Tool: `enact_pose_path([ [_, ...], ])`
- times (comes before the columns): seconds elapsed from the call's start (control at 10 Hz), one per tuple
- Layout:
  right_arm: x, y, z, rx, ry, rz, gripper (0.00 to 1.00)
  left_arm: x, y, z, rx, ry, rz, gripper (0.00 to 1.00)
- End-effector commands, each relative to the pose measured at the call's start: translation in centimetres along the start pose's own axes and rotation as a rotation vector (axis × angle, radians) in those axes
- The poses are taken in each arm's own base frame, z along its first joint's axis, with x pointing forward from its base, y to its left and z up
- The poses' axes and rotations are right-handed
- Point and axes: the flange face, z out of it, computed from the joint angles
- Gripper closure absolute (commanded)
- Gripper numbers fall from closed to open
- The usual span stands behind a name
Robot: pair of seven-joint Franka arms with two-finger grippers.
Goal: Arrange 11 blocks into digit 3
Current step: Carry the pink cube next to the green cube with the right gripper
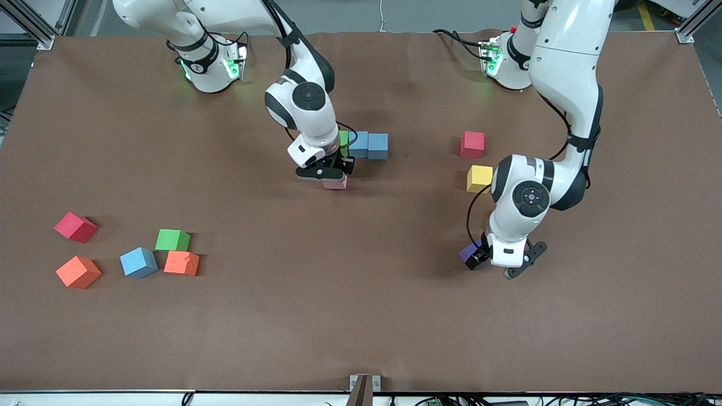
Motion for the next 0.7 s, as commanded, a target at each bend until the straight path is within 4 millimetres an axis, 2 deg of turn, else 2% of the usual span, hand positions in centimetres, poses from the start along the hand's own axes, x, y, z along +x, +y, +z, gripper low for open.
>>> enact_pose_path([
  [0.0,-1.0,0.0,0.3,-0.015,-0.004,0.015,0.99,-0.1,0.8,1.2,-0.023,0.0,0.014,0.0],
  [0.1,-1.6,0.0,0.7,-0.022,-0.009,0.01,0.99,-0.2,0.8,1.5,-0.026,0.001,0.023,0.0],
  [0.2,-1.8,-0.1,0.7,-0.023,-0.01,0.009,0.99,-0.3,0.9,1.5,-0.027,0.0,0.025,0.16],
  [0.3,-2.2,-0.2,0.8,-0.024,-0.011,0.003,0.99,-0.2,0.9,1.4,-0.028,0.001,0.024,0.65],
  [0.4,-2.2,-0.2,0.9,-0.026,-0.013,0.003,0.99,-0.6,1.1,1.4,-0.031,-0.003,0.029,0.8],
  [0.6,-2.4,-0.1,1.0,-0.04,-0.022,0.001,0.98,-1.0,1.9,0.3,-0.047,0.0,0.019,0.83],
])
